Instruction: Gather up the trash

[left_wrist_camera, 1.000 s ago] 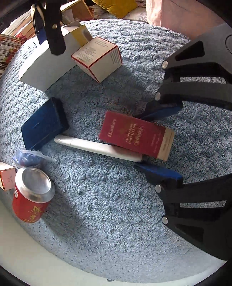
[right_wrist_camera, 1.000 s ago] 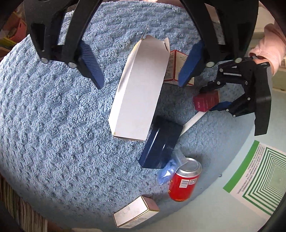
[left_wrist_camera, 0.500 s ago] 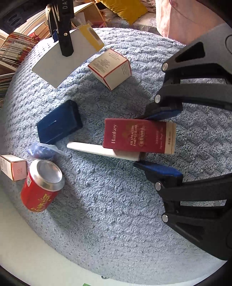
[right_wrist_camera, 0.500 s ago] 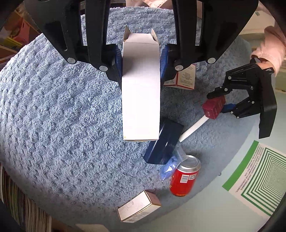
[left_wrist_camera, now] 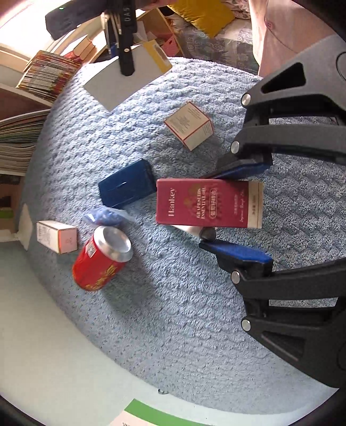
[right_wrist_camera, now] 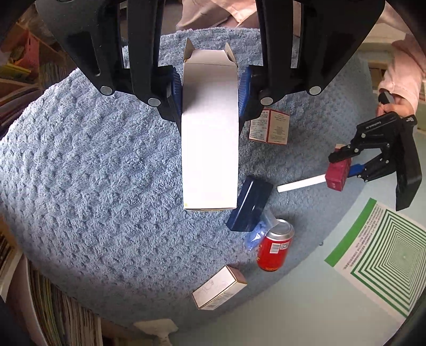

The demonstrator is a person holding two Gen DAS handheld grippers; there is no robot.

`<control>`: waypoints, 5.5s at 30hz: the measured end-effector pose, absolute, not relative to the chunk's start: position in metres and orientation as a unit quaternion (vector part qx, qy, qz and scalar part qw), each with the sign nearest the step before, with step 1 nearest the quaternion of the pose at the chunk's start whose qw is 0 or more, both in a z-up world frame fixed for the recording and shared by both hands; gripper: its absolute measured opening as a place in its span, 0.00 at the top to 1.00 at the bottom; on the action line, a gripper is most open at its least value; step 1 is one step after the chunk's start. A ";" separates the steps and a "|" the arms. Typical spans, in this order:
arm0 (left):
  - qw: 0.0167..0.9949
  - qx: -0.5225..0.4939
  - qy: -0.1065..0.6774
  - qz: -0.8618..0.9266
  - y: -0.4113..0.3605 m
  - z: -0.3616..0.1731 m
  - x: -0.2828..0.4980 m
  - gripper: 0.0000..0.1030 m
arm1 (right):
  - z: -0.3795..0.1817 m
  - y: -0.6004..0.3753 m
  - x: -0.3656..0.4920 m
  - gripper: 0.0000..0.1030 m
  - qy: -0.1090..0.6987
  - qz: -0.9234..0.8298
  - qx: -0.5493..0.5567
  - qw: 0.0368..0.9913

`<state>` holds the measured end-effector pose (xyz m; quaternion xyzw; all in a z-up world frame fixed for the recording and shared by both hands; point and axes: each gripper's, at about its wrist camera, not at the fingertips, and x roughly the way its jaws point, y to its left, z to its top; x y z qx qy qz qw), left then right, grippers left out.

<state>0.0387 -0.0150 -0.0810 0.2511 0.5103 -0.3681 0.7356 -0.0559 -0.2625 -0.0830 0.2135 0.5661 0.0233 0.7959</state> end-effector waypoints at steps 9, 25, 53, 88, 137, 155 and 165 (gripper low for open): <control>0.756 0.232 0.499 -0.353 -0.004 -0.057 0.049 0.61 | -0.077 -0.261 -0.061 0.66 0.554 0.028 0.219 0.803; 0.771 0.223 0.478 -0.358 -0.003 -0.035 0.047 0.61 | -0.070 -0.259 -0.056 0.66 0.549 0.031 0.211 0.808; 0.749 0.243 0.509 -0.349 -0.006 -0.062 0.049 0.61 | -0.083 -0.255 -0.062 0.66 0.566 0.026 0.221 0.794; 0.718 0.234 0.572 -0.319 0.021 -0.125 0.027 0.14 | -0.119 -0.220 -0.028 0.17 0.609 0.049 0.146 0.778; 0.645 0.312 0.488 -0.498 -0.179 -0.066 -0.072 0.74 | -0.077 -0.349 -0.216 0.67 0.538 -0.103 0.263 0.794; 0.484 0.415 0.457 -0.621 -0.322 -0.111 -0.242 0.74 | -0.138 -0.408 -0.419 0.67 0.513 -0.250 0.415 0.709; 0.412 0.464 0.469 -0.629 -0.365 -0.177 -0.317 0.74 | -0.194 -0.420 -0.467 0.67 0.510 -0.260 0.479 0.665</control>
